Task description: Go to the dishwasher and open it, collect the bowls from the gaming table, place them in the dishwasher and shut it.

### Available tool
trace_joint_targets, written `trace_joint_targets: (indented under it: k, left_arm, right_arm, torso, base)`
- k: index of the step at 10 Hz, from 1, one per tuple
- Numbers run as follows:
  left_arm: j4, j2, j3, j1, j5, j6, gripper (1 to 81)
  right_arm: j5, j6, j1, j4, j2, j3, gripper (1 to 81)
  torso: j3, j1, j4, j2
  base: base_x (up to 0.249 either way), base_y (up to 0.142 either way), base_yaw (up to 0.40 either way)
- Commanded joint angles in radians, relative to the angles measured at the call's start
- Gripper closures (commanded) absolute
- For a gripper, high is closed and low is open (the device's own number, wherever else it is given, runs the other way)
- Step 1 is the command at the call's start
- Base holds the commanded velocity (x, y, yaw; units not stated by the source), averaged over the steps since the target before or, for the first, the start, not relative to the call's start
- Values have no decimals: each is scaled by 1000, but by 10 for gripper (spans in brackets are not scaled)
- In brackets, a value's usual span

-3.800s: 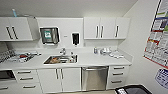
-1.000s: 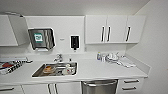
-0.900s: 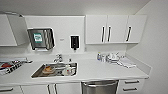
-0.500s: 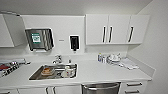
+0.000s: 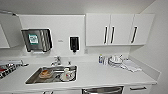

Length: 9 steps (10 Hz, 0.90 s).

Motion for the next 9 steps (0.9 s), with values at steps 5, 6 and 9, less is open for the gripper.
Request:
trace_joint_targets:
  k: [5,6,9]
  left_arm:
    - [0,-8,4,-60,48,0,10]
    - [0,-8,2,-59,48,0,10]
    - [-2,-23,7,-59,57,-12,10]
  right_arm:
    - [-46,-4,47,7,-10,6,10]
    - [-46,-4,47,10,-10,6,10]
    - [-55,1,43,13,-24,34,10]
  torso:
    - [0,1,0,0]
    - [0,1,0,1]
    - [0,0,0,0]
  base:
    - [79,0,0]
    - [0,0,0]
    - [0,0,0]
